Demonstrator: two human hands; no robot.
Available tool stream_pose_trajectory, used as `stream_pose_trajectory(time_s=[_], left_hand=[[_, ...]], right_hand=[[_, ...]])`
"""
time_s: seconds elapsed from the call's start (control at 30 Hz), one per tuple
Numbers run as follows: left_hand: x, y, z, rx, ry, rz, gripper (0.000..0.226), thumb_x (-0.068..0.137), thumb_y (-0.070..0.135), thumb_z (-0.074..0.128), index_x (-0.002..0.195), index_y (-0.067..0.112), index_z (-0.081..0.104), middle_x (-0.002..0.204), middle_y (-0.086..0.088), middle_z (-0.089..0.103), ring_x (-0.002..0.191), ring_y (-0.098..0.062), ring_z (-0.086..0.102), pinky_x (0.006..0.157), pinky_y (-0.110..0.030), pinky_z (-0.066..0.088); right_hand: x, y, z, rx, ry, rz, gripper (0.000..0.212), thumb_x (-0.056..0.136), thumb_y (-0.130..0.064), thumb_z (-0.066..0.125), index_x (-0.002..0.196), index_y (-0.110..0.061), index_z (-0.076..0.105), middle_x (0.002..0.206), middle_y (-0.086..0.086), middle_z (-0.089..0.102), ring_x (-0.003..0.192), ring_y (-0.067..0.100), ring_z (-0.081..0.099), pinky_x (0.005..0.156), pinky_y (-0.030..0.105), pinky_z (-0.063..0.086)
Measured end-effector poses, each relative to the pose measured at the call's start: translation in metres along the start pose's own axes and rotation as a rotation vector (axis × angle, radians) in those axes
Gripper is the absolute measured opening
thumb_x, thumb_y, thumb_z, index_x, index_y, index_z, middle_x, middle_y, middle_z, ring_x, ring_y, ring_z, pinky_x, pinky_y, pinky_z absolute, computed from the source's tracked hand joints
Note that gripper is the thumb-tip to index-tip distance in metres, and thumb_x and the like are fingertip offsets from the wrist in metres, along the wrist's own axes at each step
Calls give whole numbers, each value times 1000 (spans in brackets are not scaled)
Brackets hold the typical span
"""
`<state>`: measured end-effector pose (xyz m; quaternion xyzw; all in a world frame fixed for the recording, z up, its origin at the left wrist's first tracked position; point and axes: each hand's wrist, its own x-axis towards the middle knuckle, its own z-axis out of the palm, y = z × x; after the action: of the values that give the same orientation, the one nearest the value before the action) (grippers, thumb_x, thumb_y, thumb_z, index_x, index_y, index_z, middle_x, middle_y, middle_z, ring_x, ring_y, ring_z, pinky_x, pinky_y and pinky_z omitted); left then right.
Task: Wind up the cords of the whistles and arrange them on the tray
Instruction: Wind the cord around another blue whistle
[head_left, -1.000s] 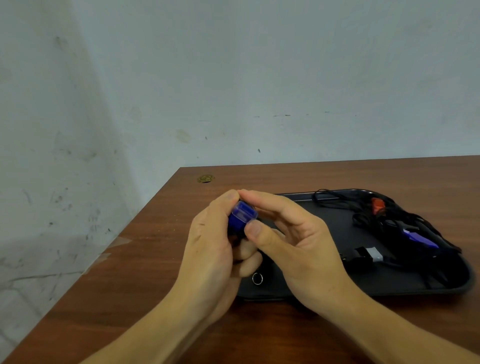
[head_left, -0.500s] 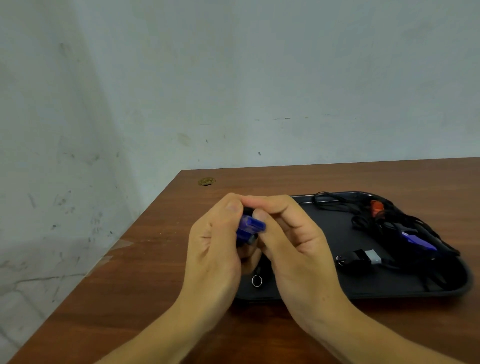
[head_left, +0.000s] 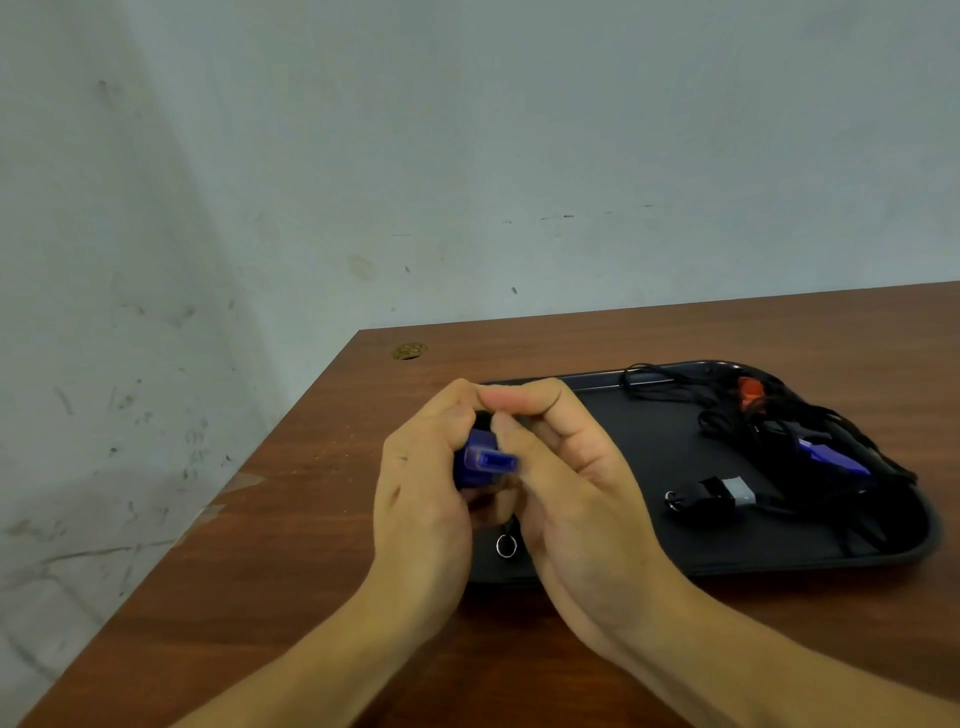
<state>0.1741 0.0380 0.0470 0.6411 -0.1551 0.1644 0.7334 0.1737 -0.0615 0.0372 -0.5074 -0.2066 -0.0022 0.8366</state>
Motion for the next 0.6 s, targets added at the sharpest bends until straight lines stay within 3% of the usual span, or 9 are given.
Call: stream_pose_trajectory(time_s=[0.13, 0.2, 0.27, 0.37, 0.47, 0.6], left_hand=[[2, 4, 4, 8, 1, -95, 28, 78, 45, 48, 64, 27, 64, 60, -7, 51, 52, -16, 50, 47, -29, 38], [5, 6, 6, -8, -1, -141, 31, 81, 42, 44, 64, 23, 61, 59, -8, 47, 51, -18, 46, 45, -29, 36], [10, 7, 6, 2, -21, -129, 35, 85, 43, 44, 70, 14, 56, 61, -10, 43, 51, -22, 41, 44, -29, 33], [20, 11, 1, 106, -82, 18, 39, 91, 46, 47, 77, 9, 48, 60, -9, 40, 49, -28, 34, 43, -30, 32], [30, 14, -4, 252, -136, 221, 28, 97, 40, 46, 91, 14, 55, 65, -6, 48, 47, -23, 45, 45, -29, 39], [36, 18, 1, 396, -135, 388, 23, 98, 36, 44, 111, 23, 58, 97, -3, 58, 72, -20, 61, 63, -21, 49]], right_hand=[[3, -1, -6, -96, -5, -48, 18, 89, -27, 57, 104, -27, 68, 86, -4, 71, 68, 13, 61, 58, 26, 51], [6, -7, -8, -187, -9, -74, 19, 92, -27, 55, 106, -29, 67, 87, -2, 71, 68, 21, 63, 59, 33, 56], [11, -17, -13, -322, 11, -148, 20, 98, -25, 50, 106, -26, 68, 93, 1, 71, 73, 25, 67, 64, 32, 59], [21, -34, -24, -570, 99, -296, 25, 100, -30, 45, 103, -27, 69, 101, -12, 67, 93, 9, 66, 79, 24, 55], [25, -52, -30, -618, 56, -260, 35, 100, -44, 47, 87, -19, 69, 73, -8, 67, 69, 2, 62, 64, 14, 48], [27, -74, -33, -638, -29, -122, 39, 84, -49, 57, 74, -12, 67, 61, -2, 64, 53, 6, 56, 51, 22, 44]])
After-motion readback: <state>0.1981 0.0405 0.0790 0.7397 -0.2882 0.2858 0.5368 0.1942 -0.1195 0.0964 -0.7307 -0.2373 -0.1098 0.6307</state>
